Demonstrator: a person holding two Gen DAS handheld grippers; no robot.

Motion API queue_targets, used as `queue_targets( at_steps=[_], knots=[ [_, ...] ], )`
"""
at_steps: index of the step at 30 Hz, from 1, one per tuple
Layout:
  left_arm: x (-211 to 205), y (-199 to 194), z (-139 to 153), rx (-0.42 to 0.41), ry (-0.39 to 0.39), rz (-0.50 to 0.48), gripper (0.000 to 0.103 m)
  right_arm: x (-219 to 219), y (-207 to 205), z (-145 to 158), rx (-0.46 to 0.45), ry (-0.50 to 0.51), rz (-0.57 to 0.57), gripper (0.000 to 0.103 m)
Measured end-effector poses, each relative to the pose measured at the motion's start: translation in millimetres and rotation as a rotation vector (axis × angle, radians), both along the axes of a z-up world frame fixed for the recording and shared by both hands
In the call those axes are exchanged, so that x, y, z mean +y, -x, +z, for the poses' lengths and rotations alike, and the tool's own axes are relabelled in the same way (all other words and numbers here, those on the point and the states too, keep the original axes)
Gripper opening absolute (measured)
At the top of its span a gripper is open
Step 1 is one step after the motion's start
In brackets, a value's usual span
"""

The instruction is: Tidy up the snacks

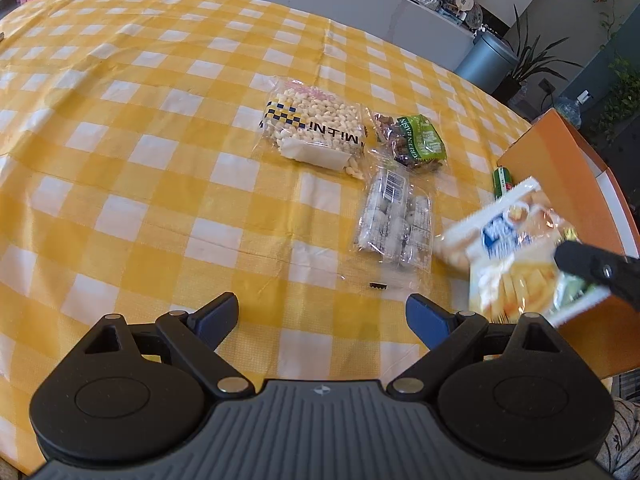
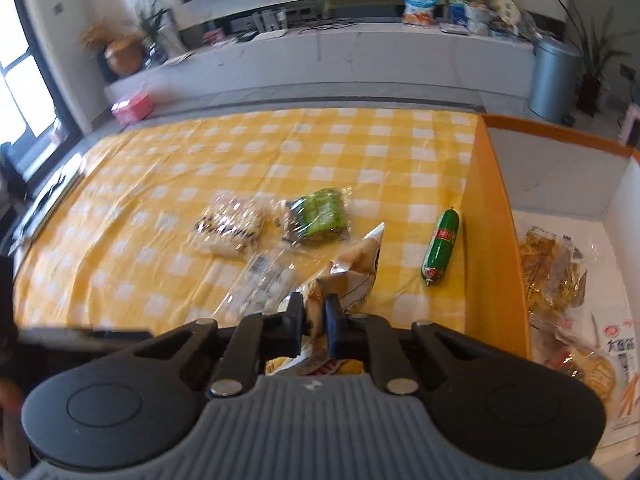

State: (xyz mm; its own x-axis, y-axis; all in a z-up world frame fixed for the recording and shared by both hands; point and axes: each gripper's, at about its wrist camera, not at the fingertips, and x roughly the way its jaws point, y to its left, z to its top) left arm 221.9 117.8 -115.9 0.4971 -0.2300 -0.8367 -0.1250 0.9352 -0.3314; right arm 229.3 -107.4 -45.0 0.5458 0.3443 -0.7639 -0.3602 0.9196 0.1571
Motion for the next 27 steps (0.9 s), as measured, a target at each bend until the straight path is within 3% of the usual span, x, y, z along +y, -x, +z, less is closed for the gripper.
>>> queue_targets(
  at_steps=[4, 7, 11, 13, 16, 20, 22, 25, 27],
  knots=[
    [9, -1, 0, 0.007, 0.049, -0.004, 0.103, 21, 19, 1, -0.024, 0.081, 0.098, 0.009],
    [21, -1, -2, 0.010, 0.122, 0.005, 0.103, 34, 23, -4, 0.003, 0.078, 0.163, 0.018],
    [30, -1, -3, 0.015, 0.177, 0.036, 0.103, 36, 18, -12, 0.026, 0.082, 0.152, 0.020],
    [28, 0, -3, 0.013, 0.171, 0.034, 0.103, 36, 15, -14, 0.018, 0.117, 0.121, 0.041],
    [25, 0, -2, 0.012, 0.154, 0.027, 0.103, 37, 10, -23, 0.026, 0.177, 0.095, 0.043],
    [25, 0, -2, 0.011, 0.157, 0.028, 0.103, 38, 13, -26, 0.034, 0.163, 0.128, 0.046],
    [26, 0, -2, 0.012, 0.163, 0.031, 0.103, 36, 8, -30, 0.060, 0.146, 0.121, 0.063],
    [26, 0, -3, 0.011, 0.165, 0.032, 0.103, 21, -9, -47, 0.176, 0.067, 0.035, 0.069],
    [24, 0, -3, 0.010, 0.158, 0.030, 0.103, 9, -17, -52, 0.200, -0.025, 0.000, 0.073]
  ],
)
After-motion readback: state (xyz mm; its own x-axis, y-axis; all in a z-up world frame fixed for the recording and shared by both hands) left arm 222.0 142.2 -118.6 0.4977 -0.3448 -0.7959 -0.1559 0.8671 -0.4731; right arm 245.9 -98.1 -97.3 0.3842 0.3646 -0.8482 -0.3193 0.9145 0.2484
